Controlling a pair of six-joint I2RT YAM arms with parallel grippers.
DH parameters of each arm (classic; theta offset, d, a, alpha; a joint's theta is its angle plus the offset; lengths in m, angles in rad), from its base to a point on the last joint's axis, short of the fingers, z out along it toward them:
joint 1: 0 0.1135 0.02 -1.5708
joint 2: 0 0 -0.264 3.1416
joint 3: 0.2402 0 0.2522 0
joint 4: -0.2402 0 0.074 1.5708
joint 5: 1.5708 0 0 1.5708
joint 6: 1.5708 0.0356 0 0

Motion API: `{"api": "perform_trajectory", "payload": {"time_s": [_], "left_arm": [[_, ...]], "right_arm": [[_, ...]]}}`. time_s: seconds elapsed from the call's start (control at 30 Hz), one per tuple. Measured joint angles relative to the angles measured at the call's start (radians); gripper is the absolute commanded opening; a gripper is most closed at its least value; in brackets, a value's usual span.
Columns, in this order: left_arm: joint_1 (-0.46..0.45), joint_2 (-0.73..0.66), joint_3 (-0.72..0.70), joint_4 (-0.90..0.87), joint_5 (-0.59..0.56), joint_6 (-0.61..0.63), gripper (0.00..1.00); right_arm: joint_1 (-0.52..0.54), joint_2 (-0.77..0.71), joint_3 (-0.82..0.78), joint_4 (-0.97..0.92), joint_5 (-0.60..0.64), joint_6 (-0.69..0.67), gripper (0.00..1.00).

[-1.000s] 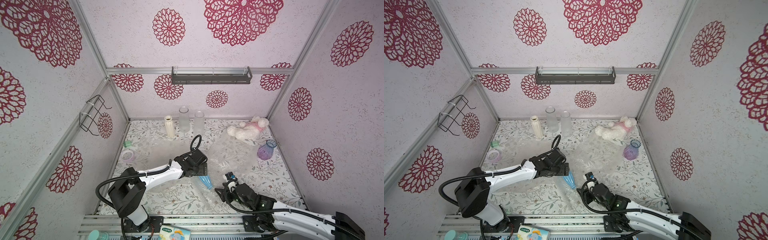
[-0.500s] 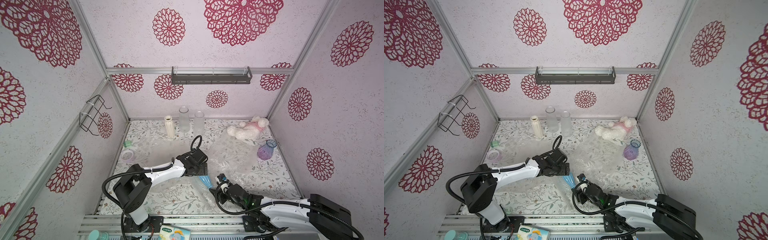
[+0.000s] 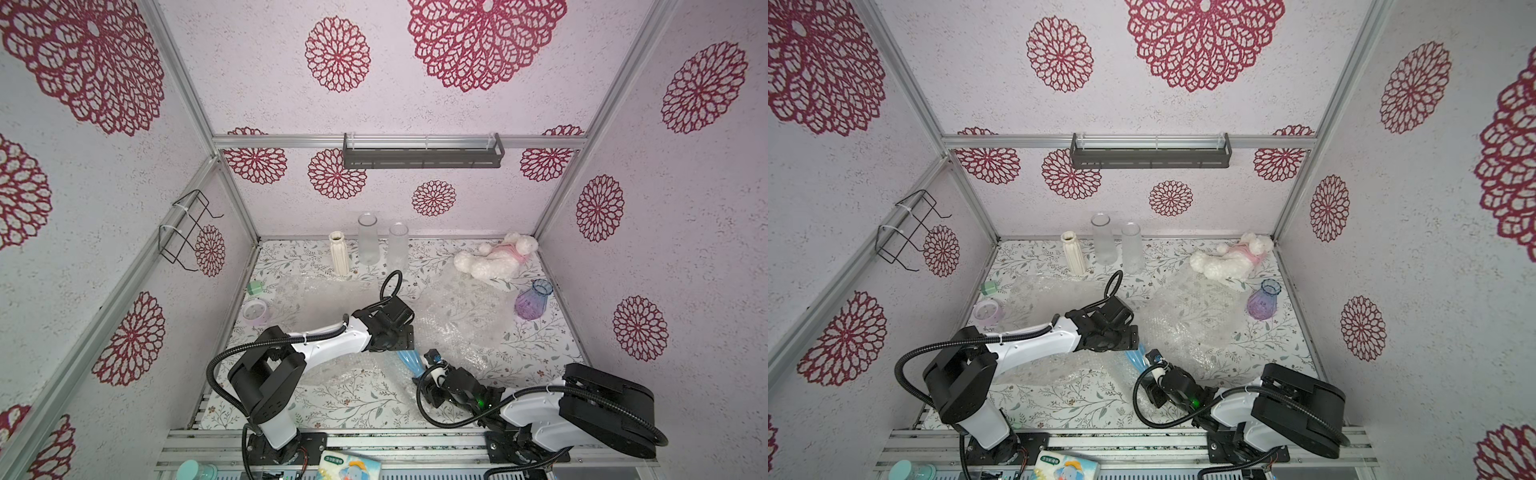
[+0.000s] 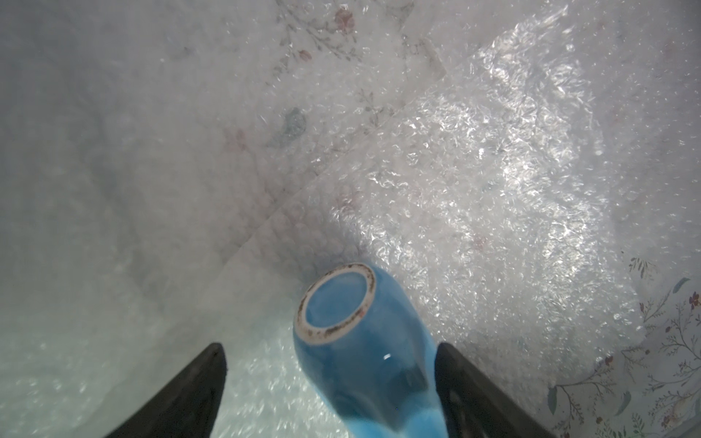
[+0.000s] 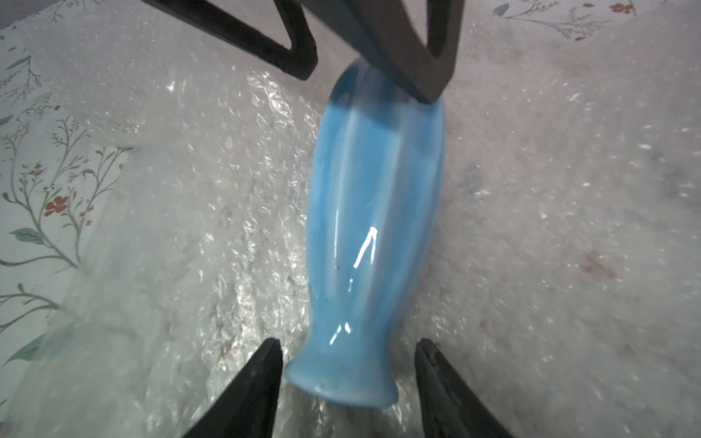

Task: Unwrap the vase from the bubble wrap
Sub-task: Unwrap the bubble wrap at the center of the board.

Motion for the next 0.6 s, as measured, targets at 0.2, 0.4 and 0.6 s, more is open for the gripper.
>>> {"api": "perform_trajectory", "payload": {"time_s": [0.2,0.4,0.6], "left_arm": [[0.0,-0.015,0.0,-0.003,-0.001,0.002,0.89],[0.0,-0.022,0.0,-0.002,-0.001,0.005,0.89],[0.0,-0.031,0.0,-0.001,-0.003,0.008,0.9]], "right_arm": [[0.003,-0.057,0.006,-0.019,0.02,0.003,0.32],[0.004,-0.236,0.015,-0.172,0.04,0.003,0.25],[0.004,-0.39,0.103,-0.393,0.052,0.026,0.23]]}}
